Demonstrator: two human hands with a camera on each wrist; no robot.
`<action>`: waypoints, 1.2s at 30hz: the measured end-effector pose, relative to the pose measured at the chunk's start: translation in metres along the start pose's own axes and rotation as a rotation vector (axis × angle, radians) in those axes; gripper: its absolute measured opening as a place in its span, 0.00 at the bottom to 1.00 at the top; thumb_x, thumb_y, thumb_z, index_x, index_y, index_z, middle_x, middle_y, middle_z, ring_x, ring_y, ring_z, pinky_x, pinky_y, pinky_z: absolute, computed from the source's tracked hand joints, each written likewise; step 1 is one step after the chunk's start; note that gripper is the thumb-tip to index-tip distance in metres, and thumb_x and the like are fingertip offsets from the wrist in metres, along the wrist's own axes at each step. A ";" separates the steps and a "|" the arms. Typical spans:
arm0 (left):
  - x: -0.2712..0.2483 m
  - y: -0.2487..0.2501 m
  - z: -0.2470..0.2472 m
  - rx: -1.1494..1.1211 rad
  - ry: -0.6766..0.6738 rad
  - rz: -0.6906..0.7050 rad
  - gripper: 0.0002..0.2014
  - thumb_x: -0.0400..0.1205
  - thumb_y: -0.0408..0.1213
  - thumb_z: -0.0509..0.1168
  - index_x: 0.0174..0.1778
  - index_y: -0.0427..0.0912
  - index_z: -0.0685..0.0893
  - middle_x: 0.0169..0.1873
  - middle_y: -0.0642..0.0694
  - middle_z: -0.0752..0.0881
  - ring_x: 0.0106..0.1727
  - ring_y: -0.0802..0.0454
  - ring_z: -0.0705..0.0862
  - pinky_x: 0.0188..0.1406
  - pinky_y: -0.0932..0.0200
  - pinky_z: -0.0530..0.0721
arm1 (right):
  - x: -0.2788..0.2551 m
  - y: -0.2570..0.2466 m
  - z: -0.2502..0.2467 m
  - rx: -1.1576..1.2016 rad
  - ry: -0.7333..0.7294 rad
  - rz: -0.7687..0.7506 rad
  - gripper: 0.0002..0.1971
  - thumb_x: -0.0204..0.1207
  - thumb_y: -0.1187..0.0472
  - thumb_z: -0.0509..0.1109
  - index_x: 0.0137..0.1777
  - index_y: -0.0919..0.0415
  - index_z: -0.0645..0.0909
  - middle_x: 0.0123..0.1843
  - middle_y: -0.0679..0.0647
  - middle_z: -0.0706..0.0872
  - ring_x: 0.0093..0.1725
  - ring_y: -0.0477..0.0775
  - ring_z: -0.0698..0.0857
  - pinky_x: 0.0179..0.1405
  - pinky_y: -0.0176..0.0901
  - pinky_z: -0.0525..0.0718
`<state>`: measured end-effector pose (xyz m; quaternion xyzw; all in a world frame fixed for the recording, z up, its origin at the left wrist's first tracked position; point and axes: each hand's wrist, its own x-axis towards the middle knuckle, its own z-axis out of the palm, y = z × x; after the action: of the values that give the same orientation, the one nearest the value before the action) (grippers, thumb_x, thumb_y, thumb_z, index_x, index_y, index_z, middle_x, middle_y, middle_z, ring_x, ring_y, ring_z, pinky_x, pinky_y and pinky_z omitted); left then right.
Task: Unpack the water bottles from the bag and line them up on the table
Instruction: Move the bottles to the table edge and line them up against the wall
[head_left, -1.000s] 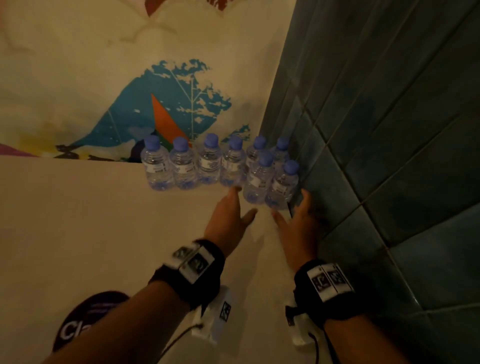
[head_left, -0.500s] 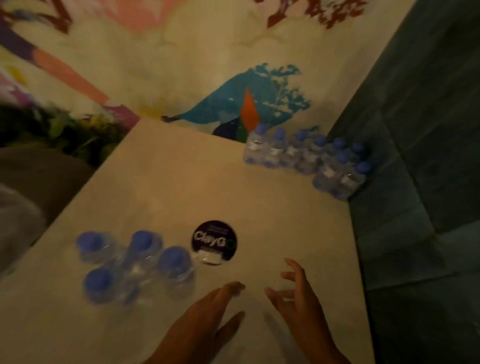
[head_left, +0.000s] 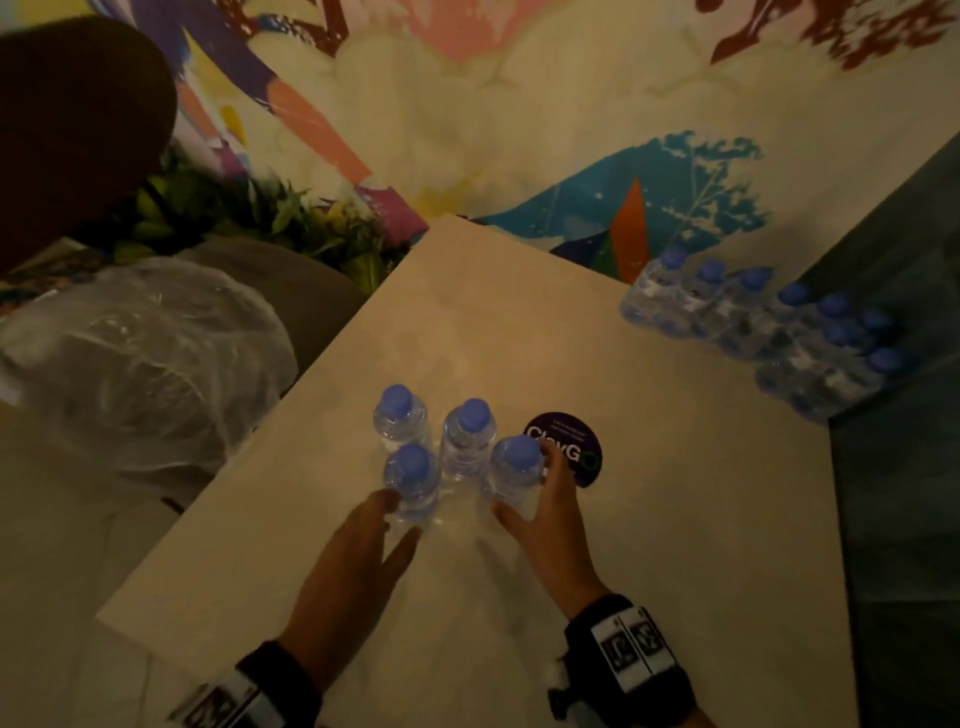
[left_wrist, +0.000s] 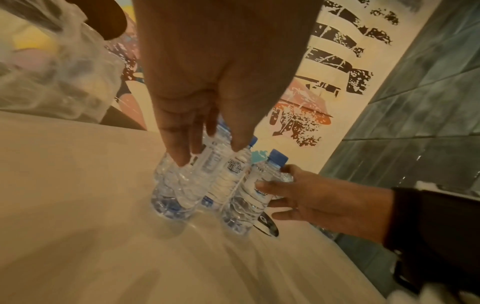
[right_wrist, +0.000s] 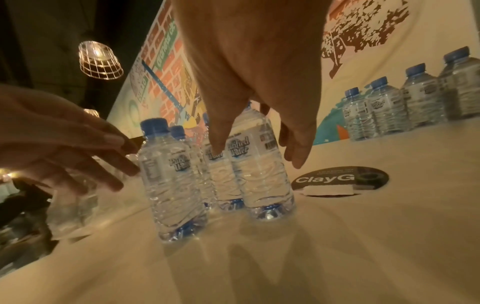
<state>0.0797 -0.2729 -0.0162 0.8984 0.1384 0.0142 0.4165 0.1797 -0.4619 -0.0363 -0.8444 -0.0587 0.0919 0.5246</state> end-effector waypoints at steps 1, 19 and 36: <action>0.003 0.003 0.001 0.008 0.034 -0.003 0.21 0.75 0.41 0.70 0.62 0.45 0.72 0.56 0.51 0.77 0.49 0.52 0.82 0.48 0.58 0.82 | 0.004 -0.001 0.001 0.005 0.005 -0.015 0.39 0.66 0.62 0.80 0.67 0.34 0.60 0.66 0.35 0.74 0.62 0.29 0.74 0.62 0.19 0.69; 0.020 0.002 0.065 -0.261 -0.127 0.014 0.42 0.62 0.77 0.59 0.65 0.52 0.70 0.61 0.81 0.72 0.53 0.88 0.73 0.41 0.90 0.73 | -0.023 0.027 -0.075 0.094 0.047 0.104 0.27 0.68 0.53 0.76 0.58 0.25 0.68 0.54 0.36 0.85 0.52 0.37 0.85 0.52 0.38 0.86; 0.234 0.235 0.258 -0.286 -0.307 0.311 0.29 0.76 0.42 0.70 0.68 0.46 0.63 0.59 0.48 0.80 0.53 0.44 0.82 0.44 0.55 0.76 | 0.189 0.134 -0.267 -0.200 0.588 0.119 0.37 0.70 0.53 0.75 0.75 0.49 0.59 0.71 0.58 0.79 0.66 0.62 0.81 0.60 0.55 0.82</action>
<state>0.3963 -0.5487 -0.0292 0.8325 -0.0694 -0.0392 0.5482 0.4230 -0.7180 -0.0580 -0.8840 0.1364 -0.1319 0.4272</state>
